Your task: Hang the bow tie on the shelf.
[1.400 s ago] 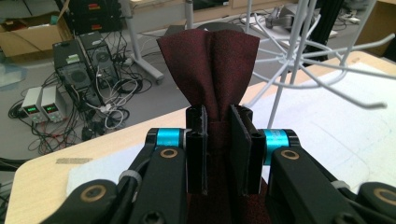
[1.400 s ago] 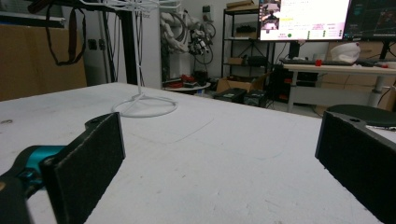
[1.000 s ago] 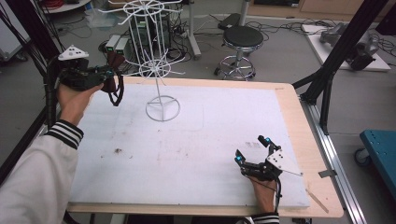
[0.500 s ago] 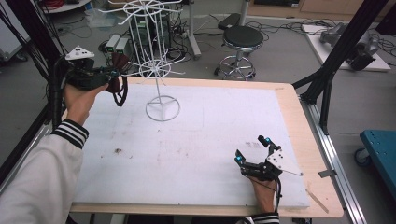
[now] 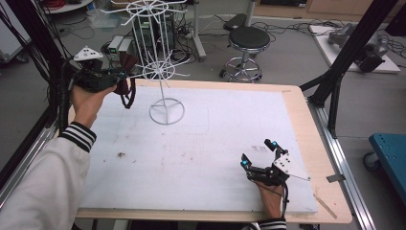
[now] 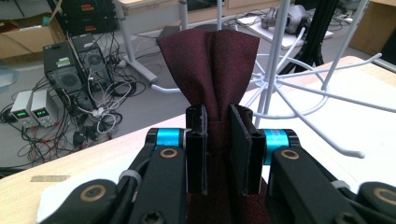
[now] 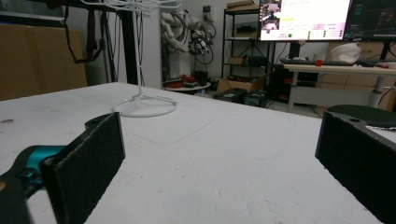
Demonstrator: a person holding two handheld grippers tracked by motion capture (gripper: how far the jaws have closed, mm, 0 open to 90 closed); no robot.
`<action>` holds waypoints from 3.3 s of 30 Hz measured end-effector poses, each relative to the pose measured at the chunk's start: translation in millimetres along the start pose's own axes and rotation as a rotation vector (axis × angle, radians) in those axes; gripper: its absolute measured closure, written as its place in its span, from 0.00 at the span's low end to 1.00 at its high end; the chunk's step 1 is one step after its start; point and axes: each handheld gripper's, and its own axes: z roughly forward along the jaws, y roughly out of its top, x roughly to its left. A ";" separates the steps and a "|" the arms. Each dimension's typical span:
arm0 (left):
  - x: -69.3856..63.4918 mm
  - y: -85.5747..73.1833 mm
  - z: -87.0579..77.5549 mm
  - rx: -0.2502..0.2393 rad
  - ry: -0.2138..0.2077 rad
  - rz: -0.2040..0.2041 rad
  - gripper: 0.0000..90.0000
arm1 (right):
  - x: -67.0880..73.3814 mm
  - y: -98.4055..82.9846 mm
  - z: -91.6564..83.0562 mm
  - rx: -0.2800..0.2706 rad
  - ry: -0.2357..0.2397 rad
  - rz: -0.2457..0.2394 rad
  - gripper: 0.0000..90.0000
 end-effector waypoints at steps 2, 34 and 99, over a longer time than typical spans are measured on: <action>-1.6 0.2 1.4 0.006 -0.002 0.005 0.85 | 0.0 0.0 0.0 -0.001 -0.001 0.000 0.01; -14.2 0.0 11.0 0.014 -0.007 0.037 0.64 | 0.7 0.0 -0.3 0.003 0.001 0.003 0.01; -24.0 -242.2 -71.3 -0.415 -0.232 0.040 0.02 | 1.6 0.0 -0.4 0.004 -0.003 0.000 0.01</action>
